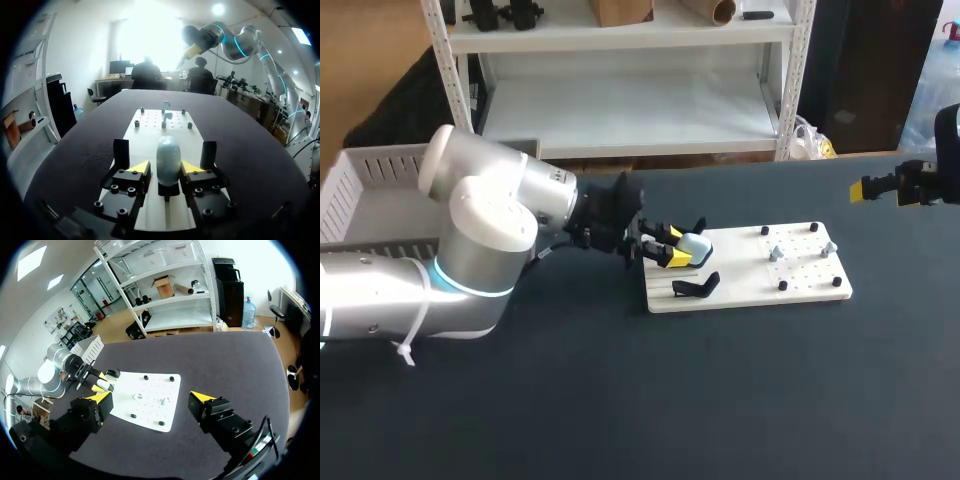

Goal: Pick up each earbud case from the left stands, insert the matching earbuds, close the lid, and place the case in the box.

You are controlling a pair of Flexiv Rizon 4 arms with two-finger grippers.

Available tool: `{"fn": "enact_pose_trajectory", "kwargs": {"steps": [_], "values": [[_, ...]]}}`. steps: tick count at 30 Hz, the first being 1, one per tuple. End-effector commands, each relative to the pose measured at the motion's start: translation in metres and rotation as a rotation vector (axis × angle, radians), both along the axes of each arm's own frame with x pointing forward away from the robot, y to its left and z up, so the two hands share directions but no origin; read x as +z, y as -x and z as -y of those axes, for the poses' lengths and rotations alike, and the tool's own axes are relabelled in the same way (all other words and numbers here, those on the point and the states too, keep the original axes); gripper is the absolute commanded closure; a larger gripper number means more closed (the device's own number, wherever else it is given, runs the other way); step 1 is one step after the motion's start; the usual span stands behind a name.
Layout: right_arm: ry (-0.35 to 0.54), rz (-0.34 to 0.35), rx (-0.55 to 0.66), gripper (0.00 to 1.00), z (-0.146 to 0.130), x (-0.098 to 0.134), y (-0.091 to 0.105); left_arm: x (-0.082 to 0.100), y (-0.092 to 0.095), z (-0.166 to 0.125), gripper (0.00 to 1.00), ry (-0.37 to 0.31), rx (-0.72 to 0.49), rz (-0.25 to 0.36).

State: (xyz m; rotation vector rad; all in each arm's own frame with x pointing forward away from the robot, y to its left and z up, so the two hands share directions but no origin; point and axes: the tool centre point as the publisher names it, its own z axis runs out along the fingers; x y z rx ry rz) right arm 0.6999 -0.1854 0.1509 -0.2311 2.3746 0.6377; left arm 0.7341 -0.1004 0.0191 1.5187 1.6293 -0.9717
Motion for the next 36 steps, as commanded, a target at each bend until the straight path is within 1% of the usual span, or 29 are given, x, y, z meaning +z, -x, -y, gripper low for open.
{"fn": "enact_pose_trajectory", "kwargs": {"steps": [1,4,8,15,21,25,31,36], "values": [[0.0,0.0,0.001,0.0,0.0001,-0.0004,-0.0002,-0.0012,0.0021,-0.0003,0.64,0.004,0.009,0.006],[0.0,0.0,0.001,0.0,0.0001,-0.0004,-0.0002,-0.0018,0.0021,-0.001,0.65,0.003,0.011,0.008],[0.0,0.0,0.001,0.0,0.0001,-0.0004,-0.0002,-0.0029,0.0021,-0.0015,0.72,0.003,0.02,0.003],[0.0,0.0,0.001,0.0,0.0001,-0.0004,-0.0002,0.0031,0.0037,-0.0045,0.67,0.02,0.025,0.017],[0.0,0.0,0.001,0.0,0.0001,-0.0004,-0.0002,0.0018,0.0067,-0.0057,0.65,0.02,0.024,0.025],[0.0,0.0,0.001,0.0,0.0001,-0.0004,-0.0002,0.0017,0.0081,-0.0058,0.65,0.02,0.024,0.026],[0.0,0.0,0.001,0.0,0.0001,-0.0004,-0.0002,0.0041,0.0109,-0.0036,0.64,0.028,0.015,0.036],[0.0,0.0,0.001,0.0,0.0001,-0.0004,-0.0002,0.0025,0.0083,-0.0016,0.64,0.031,0.019,0.044]]}}
